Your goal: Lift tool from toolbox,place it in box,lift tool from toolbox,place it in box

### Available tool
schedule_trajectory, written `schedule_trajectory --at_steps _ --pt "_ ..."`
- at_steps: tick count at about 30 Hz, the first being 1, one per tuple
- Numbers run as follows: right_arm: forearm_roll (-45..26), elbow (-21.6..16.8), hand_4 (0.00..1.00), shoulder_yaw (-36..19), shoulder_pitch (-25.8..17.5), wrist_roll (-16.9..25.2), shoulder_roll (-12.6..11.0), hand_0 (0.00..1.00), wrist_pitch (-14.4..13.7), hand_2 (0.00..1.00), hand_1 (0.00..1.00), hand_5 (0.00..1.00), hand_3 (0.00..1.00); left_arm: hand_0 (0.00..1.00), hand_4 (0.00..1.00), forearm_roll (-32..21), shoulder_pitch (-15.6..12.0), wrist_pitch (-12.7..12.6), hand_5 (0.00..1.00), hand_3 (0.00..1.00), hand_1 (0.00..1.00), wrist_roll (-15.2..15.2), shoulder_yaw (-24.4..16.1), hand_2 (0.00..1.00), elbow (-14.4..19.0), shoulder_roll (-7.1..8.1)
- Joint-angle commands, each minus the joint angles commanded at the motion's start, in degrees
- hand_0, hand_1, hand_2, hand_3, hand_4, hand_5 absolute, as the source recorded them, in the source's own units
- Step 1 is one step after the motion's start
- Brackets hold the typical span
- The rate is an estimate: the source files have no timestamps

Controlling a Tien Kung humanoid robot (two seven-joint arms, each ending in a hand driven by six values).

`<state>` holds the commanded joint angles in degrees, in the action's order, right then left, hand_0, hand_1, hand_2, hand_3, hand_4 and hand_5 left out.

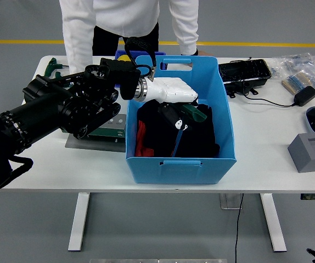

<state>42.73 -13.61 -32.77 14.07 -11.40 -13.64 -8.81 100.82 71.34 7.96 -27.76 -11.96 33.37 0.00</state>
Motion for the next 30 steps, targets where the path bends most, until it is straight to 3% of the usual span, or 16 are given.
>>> schedule_trajectory --at_steps 1,7,8,12,13,22,30 --pt "0.18 -0.03 0.781 -0.06 0.05 -0.05 -0.02 0.621 0.02 0.665 0.598 0.660 0.541 0.371 0.769 0.01 0.11 -0.49 0.521 0.498 0.321 -0.09 0.22 0.445 -0.32 0.00" --pt "1.01 -0.13 0.781 -0.33 0.40 -0.24 -0.15 0.621 0.16 0.665 0.598 0.660 0.541 0.371 0.769 -0.31 1.22 -2.19 0.521 0.498 0.321 -0.55 -0.11 0.445 -2.12 0.00" --pt "1.13 -0.14 0.781 -0.39 0.48 -0.26 -0.19 0.621 0.18 0.665 0.598 0.660 0.541 0.394 0.768 -0.46 1.45 -2.50 0.517 0.518 0.371 -0.71 -0.33 0.496 -2.39 0.00" --pt "1.40 -0.14 0.781 -0.64 0.71 -0.31 -0.35 0.621 0.17 0.665 0.598 0.660 0.541 0.394 0.768 -1.67 2.38 -4.20 0.517 0.518 0.371 -1.90 -1.03 0.496 -3.61 0.00" --pt "1.51 -0.14 0.780 -0.76 0.75 -0.36 -0.36 0.621 0.18 0.665 0.597 0.659 0.541 0.410 0.776 -2.03 2.60 -4.73 0.532 0.533 0.436 -2.34 -1.34 0.539 -4.02 0.00" --pt "1.58 -0.13 0.780 -0.74 1.19 -0.35 -0.48 0.620 0.20 0.665 0.597 0.657 0.541 0.418 0.789 -3.27 3.46 -8.11 0.547 0.544 0.447 -5.69 -5.38 0.559 -2.73 0.00" --pt "0.88 -0.12 0.779 -0.37 1.26 -0.20 -0.50 0.619 0.09 0.665 0.593 0.656 0.540 0.420 0.798 -3.20 3.07 -8.93 0.550 0.544 0.453 -6.76 -7.60 0.562 -1.24 0.00"
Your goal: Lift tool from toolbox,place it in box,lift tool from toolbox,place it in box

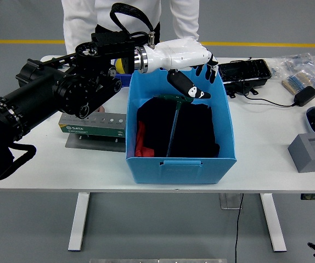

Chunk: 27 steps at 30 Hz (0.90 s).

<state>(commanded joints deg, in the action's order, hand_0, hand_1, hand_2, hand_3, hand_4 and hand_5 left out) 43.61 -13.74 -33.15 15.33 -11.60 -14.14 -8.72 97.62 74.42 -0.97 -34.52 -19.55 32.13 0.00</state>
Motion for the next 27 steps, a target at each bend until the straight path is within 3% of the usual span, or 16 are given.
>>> schedule_trajectory --at_steps 6,9,11,15,22,27 --pt "-0.72 0.05 0.779 0.34 -0.13 0.21 0.03 0.619 -0.11 0.665 0.593 0.655 0.540 0.423 0.803 2.75 -2.09 0.65 0.542 0.548 0.455 0.50 -4.22 0.564 1.29 0.00" --pt "-1.37 0.12 0.778 0.52 -0.38 0.38 0.09 0.619 -0.26 0.665 0.592 0.655 0.540 0.433 0.806 5.97 -4.28 1.25 0.538 0.553 0.460 1.23 -8.20 0.565 4.15 0.19" --pt "-1.70 0.18 0.778 0.62 -0.55 0.49 0.14 0.619 -0.33 0.665 0.592 0.655 0.540 0.433 0.806 8.03 -5.79 1.80 0.538 0.553 0.460 1.77 -11.33 0.565 6.63 1.18" --pt "-2.27 0.29 0.777 0.83 -0.85 0.74 0.29 0.617 -0.47 0.665 0.592 0.655 0.540 0.430 0.811 11.30 -10.29 3.84 0.539 0.552 0.454 3.56 -18.94 0.564 13.37 5.38" --pt "-2.17 0.43 0.777 0.76 -1.24 0.85 0.38 0.617 -0.41 0.664 0.592 0.655 0.540 0.428 0.818 12.62 -20.15 4.90 0.542 0.552 0.455 5.97 -31.01 0.563 23.80 12.94" --pt "-2.17 0.54 0.777 0.69 -1.47 0.93 0.50 0.617 -0.48 0.664 0.591 0.655 0.539 0.426 0.818 12.05 -29.03 4.85 0.539 0.553 0.454 8.36 -41.06 0.562 28.71 15.78"
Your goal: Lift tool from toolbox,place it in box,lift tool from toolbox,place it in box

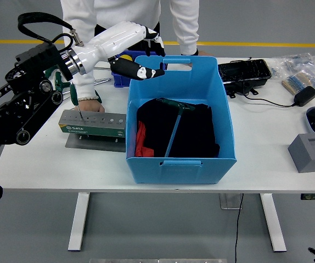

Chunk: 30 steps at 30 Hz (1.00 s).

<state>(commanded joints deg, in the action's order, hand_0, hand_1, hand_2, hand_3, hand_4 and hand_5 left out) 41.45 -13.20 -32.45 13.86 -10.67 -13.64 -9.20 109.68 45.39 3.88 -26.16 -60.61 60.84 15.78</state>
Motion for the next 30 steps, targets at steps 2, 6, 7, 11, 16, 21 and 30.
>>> schedule_trajectory --at_steps 2,6,7,11,16,21,30 --pt "-0.13 0.04 0.777 0.05 -0.15 0.09 0.10 0.617 -0.07 0.664 0.591 0.655 0.539 0.426 0.818 -1.22 -4.50 -1.08 0.539 0.553 0.454 1.30 -4.80 0.562 1.36 0.50" --pt "0.14 0.10 0.776 -0.23 -0.45 0.08 0.36 0.617 -0.13 0.664 0.591 0.655 0.539 0.425 0.817 -6.58 -12.68 -4.46 0.545 0.566 0.447 5.61 -14.28 0.551 1.83 -0.02" --pt "0.28 0.11 0.776 -0.31 -0.53 0.05 0.43 0.617 -0.13 0.664 0.591 0.655 0.539 0.425 0.817 -8.66 -14.63 -6.59 0.545 0.566 0.447 7.82 -16.89 0.551 1.67 -0.46" --pt "0.97 0.10 0.776 -0.62 -0.74 -0.10 0.66 0.617 -0.03 0.666 0.591 0.655 0.539 0.370 0.772 -16.22 -19.04 -13.54 0.801 0.682 0.427 16.42 -22.90 0.552 0.74 -2.10" --pt "1.18 0.09 0.776 -0.76 -1.10 -0.19 0.94 0.617 -0.03 0.666 0.591 0.655 0.539 0.370 0.772 -27.53 -21.61 -17.93 0.801 0.682 0.427 28.06 -23.50 0.552 -1.01 -3.26" --pt "1.54 0.09 0.776 -0.98 -1.44 -0.30 1.16 0.618 0.02 0.665 0.592 0.655 0.540 0.351 0.757 -39.45 -23.09 -17.67 0.909 0.713 0.445 39.98 -20.92 0.570 -2.69 -3.50" --pt "1.72 0.09 0.775 -1.00 -1.82 -0.31 1.49 0.618 0.08 0.664 0.597 0.655 0.540 0.348 0.743 -60.03 -23.65 -16.83 0.969 0.727 0.473 48.17 -18.99 0.581 -1.97 -3.82"
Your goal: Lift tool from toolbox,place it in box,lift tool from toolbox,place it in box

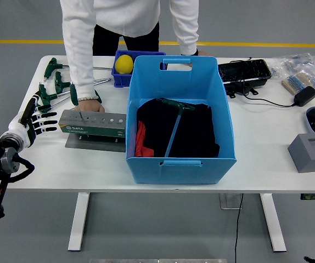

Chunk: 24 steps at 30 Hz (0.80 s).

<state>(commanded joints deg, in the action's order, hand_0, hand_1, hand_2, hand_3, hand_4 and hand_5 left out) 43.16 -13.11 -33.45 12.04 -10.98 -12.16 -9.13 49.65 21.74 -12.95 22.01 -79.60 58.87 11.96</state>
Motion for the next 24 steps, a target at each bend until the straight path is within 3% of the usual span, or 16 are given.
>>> schedule_trajectory --at_steps 11,24 --pt "-0.90 0.00 0.773 0.62 0.27 0.23 -0.08 0.618 -0.07 0.664 0.596 0.656 0.540 0.318 0.743 -8.66 2.20 2.05 0.991 0.747 0.448 2.08 2.53 0.564 -0.09 0.80" --pt "-1.99 0.00 0.773 1.29 0.59 0.48 -0.31 0.618 -0.06 0.664 0.596 0.655 0.540 0.286 0.746 -10.08 3.50 4.30 0.994 0.742 0.379 4.03 4.74 0.518 -0.17 0.83"
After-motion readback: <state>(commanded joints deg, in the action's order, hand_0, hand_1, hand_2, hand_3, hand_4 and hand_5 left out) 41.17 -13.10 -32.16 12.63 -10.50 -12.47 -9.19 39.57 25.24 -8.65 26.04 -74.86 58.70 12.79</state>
